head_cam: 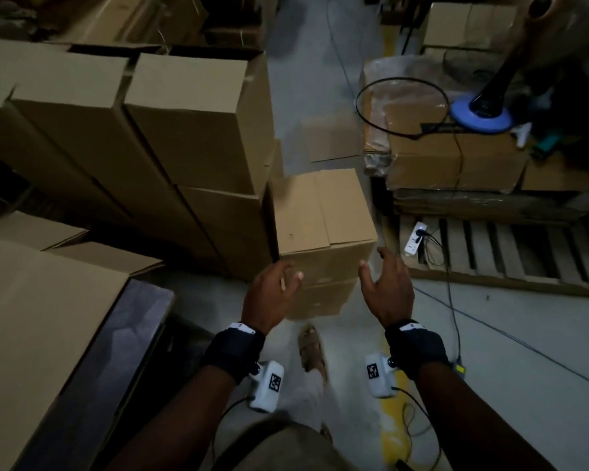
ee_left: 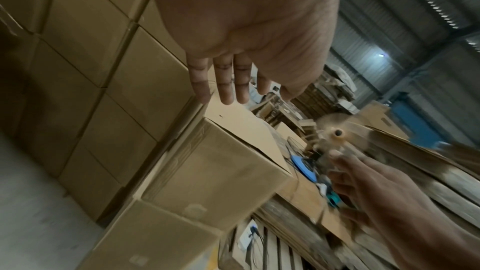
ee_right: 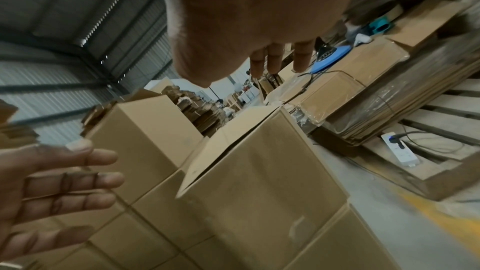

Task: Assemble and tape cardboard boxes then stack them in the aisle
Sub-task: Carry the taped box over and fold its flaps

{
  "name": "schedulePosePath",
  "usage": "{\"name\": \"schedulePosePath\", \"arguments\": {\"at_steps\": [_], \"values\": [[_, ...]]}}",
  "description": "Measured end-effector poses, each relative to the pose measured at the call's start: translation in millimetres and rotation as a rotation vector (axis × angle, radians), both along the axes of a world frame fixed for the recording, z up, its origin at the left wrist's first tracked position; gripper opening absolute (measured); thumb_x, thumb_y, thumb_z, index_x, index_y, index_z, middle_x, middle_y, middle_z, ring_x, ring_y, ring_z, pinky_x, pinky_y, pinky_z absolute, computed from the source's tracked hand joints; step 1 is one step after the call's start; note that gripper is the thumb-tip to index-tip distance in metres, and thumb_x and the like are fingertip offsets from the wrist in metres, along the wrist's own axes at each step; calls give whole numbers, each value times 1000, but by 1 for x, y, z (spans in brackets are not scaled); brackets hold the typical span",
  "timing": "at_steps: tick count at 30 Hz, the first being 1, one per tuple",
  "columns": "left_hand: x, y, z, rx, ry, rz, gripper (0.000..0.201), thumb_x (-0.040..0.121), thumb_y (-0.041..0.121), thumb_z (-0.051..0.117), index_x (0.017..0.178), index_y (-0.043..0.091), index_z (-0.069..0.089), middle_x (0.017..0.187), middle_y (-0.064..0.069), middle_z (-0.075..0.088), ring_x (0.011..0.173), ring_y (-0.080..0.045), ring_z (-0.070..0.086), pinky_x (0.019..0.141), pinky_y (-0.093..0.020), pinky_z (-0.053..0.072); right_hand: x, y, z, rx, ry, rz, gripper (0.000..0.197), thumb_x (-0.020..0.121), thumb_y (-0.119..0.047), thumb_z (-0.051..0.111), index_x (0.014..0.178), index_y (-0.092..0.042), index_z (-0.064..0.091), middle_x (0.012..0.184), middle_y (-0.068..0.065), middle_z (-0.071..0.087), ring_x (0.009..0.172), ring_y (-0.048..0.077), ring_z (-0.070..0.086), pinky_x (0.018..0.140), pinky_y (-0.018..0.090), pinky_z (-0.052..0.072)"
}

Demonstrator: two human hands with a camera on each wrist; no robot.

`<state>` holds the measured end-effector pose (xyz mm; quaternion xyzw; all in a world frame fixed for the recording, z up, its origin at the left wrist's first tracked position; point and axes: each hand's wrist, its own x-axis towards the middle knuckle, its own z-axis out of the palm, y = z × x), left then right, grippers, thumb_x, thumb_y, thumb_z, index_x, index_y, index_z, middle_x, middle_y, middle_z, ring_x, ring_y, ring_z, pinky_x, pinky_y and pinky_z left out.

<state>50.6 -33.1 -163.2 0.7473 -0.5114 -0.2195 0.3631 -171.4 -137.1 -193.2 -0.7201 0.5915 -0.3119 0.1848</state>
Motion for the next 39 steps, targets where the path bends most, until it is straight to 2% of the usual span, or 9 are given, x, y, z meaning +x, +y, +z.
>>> {"name": "schedulePosePath", "arguments": {"at_steps": [5, 9, 13, 18, 22, 29, 32, 34, 39], "values": [[31, -84, -28, 74, 53, 107, 43, 98, 35, 63, 136, 16, 57, 133, -6, 60, 113, -17, 59, 93, -27, 45, 14, -96, -22, 98, 67, 69, 60, 95, -45, 56, 137, -2, 52, 128, 24, 60, 118, 41, 56, 95, 48, 50], [54, -127, -54, 241, 130, 164, 72, 98, 41, 60, 156, 15, 29, 159, -7, 35, 144, -24, 36, 116, -34, 32, 25, -150, -41, 259, 122, 122, 70, 98, -42, 59, 150, -1, 37, 148, 24, 47, 135, 41, 47, 108, 51, 43], [69, -144, -74, 434, 273, 213, 91, 95, 54, 59, 162, 22, 5, 168, -5, 14, 154, -25, 15, 123, -43, 21, 39, -182, -47, 380, 86, 150, 74, 100, -43, 58, 155, -2, 30, 155, 24, 40, 140, 41, 42, 112, 48, 39], [71, -151, -74, 433, 538, 188, 92, 94, 55, 62, 161, 35, 2, 152, 18, 29, 138, -7, 33, 114, -29, 25, 43, -194, -46, 547, 37, 248, 83, 100, -53, 51, 163, -17, 12, 166, 10, 25, 149, 31, 32, 117, 39, 31], [68, -153, -78, 399, 652, 212, 110, 75, 76, 67, 158, 44, 4, 156, 9, 42, 141, -14, 42, 119, -43, 33, 44, -187, -41, 590, 7, 289, 85, 99, -52, 53, 163, -25, 5, 167, 5, 24, 148, 31, 34, 114, 38, 35], [56, -120, -52, 390, 512, 277, 100, 85, 68, 61, 153, 53, -10, 154, 1, 46, 138, -26, 48, 115, -44, 38, 36, -165, -16, 640, -42, 309, 80, 101, -44, 56, 163, -31, 8, 156, 12, 43, 139, 37, 45, 103, 37, 40], [39, -89, -40, 363, 431, 312, 96, 86, 72, 56, 150, 57, -13, 149, 0, 53, 132, -29, 54, 111, -45, 43, 27, -147, -5, 627, -115, 371, 78, 100, -43, 58, 162, -33, 12, 163, 5, 33, 147, 29, 36, 107, 31, 33], [25, -64, -32, 352, 383, 339, 95, 81, 80, 51, 146, 63, -17, 146, -1, 56, 129, -32, 56, 109, -50, 44, 19, -133, 0, 643, -155, 410, 78, 98, -45, 60, 161, -38, 13, 165, 0, 28, 150, 24, 31, 114, 35, 32], [-19, 15, -15, 300, 326, 486, 96, 81, 82, 49, 151, 56, -11, 148, -5, 52, 131, -32, 53, 109, -49, 44, 2, -84, 10, 670, -195, 571, 84, 93, -52, 65, 159, -45, 12, 166, -8, 23, 150, 19, 28, 122, 46, 29]]}}
